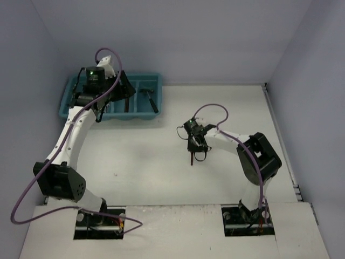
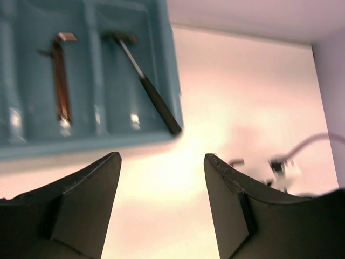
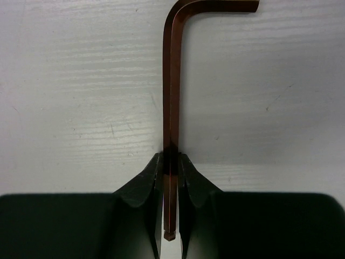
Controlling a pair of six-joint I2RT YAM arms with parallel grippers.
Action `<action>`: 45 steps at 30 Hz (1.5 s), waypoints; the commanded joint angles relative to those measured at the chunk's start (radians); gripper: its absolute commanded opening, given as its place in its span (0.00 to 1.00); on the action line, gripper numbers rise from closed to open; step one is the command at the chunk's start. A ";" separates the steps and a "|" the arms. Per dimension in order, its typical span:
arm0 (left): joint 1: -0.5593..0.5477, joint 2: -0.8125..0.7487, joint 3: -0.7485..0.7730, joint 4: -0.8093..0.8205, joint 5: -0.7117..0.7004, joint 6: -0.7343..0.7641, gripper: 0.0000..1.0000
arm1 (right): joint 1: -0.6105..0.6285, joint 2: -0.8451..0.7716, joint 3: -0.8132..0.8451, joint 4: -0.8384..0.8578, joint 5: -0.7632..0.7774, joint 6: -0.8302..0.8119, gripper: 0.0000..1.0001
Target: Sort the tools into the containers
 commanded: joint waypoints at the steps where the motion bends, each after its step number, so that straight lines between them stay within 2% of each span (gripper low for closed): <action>1: -0.128 -0.114 -0.137 0.014 0.019 -0.092 0.60 | 0.034 0.008 0.022 -0.039 0.048 -0.027 0.00; 8: -0.310 -0.260 -0.358 0.111 0.028 -0.284 0.61 | 0.108 -0.192 -0.013 0.065 0.022 -0.112 0.00; 13: -0.376 -0.305 -0.453 0.186 -0.019 -0.352 0.67 | 0.166 -0.351 -0.068 0.154 0.018 -0.145 0.00; 20: -0.440 -0.293 -0.479 0.286 -0.040 -0.388 0.68 | 0.208 -0.484 -0.074 0.225 -0.041 -0.180 0.00; 29: -0.473 -0.243 -0.486 0.357 -0.041 -0.389 0.66 | 0.229 -0.533 -0.023 0.274 -0.087 -0.167 0.00; 34: -0.477 -0.198 -0.456 0.336 -0.053 -0.369 0.63 | 0.233 -0.537 -0.004 0.293 -0.104 -0.162 0.00; 38: -0.479 -0.173 -0.449 0.344 -0.054 -0.365 0.55 | 0.232 -0.538 0.006 0.301 -0.104 -0.160 0.00; 45: -0.485 -0.157 -0.444 0.382 -0.068 -0.352 0.10 | 0.232 -0.513 0.025 0.313 -0.133 -0.166 0.00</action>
